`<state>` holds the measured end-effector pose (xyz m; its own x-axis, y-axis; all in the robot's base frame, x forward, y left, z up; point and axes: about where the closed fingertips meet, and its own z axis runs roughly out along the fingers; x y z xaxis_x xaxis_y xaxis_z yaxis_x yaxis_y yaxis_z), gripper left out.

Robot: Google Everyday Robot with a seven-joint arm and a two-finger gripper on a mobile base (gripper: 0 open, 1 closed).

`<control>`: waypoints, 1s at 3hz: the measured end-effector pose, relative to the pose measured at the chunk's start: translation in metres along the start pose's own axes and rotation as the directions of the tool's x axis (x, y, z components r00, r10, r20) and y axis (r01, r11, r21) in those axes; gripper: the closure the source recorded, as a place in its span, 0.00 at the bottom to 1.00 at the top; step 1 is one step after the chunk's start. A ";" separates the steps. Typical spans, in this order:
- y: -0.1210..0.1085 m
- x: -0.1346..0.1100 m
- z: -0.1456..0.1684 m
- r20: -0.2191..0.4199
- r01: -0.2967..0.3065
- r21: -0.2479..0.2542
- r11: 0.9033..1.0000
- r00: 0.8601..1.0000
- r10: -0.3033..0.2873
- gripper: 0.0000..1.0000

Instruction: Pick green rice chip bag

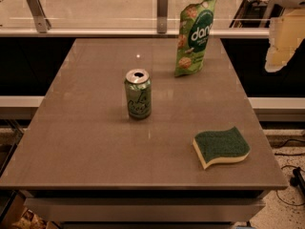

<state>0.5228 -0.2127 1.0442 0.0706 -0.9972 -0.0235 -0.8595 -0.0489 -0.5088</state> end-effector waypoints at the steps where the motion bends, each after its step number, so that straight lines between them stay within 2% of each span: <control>1: -0.011 0.008 -0.003 0.001 0.003 0.012 1.000 1.000 -0.003 0.00; 3: -0.037 0.025 0.004 -0.002 0.022 0.023 0.999 1.000 -0.022 0.00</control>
Offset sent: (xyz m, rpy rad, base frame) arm 0.0405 -0.0304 0.0189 -0.0206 -0.0242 0.0109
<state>0.5584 -0.2353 1.0586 0.0887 -0.9960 -0.0103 -0.8456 -0.0698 -0.5292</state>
